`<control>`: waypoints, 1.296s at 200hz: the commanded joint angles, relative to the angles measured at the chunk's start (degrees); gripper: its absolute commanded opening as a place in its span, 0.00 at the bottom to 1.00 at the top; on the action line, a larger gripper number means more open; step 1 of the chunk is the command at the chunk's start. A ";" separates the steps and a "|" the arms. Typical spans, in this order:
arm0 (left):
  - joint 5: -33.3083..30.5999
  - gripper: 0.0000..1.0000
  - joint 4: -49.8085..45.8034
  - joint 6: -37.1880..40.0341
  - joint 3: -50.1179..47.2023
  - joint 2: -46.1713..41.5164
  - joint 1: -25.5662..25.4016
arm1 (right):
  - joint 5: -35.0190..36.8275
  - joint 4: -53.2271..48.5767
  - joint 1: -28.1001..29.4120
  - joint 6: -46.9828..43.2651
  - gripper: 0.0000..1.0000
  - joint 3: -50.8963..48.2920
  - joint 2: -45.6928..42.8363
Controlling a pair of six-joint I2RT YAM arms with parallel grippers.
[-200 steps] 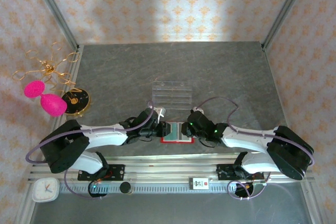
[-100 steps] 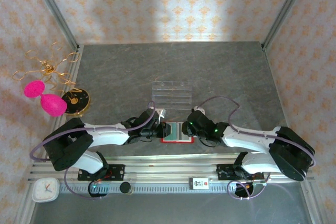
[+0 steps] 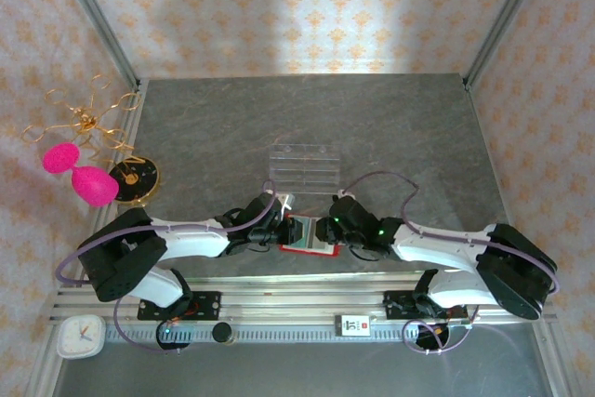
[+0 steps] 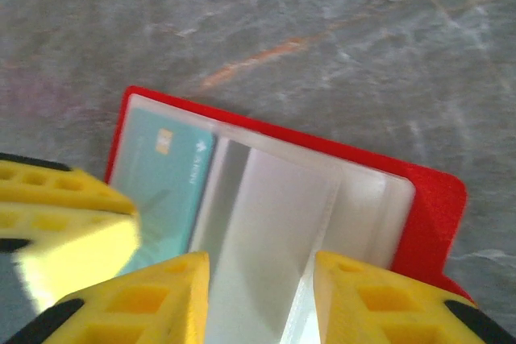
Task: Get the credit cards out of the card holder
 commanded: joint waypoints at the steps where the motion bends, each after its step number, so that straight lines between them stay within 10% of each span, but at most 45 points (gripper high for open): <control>1: 0.95 0.18 1.60 0.89 -0.52 0.59 -0.02 | -4.97 4.61 0.70 0.01 0.38 1.75 -0.99; 149: -7.56 0.42 -6.44 -1.21 -11.16 -25.13 5.61 | -2.38 0.64 2.04 -4.99 0.38 12.69 7.01; 259: -2.47 0.20 5.03 2.45 -5.62 -5.75 5.38 | -15.42 6.44 -3.83 3.50 0.21 6.62 11.89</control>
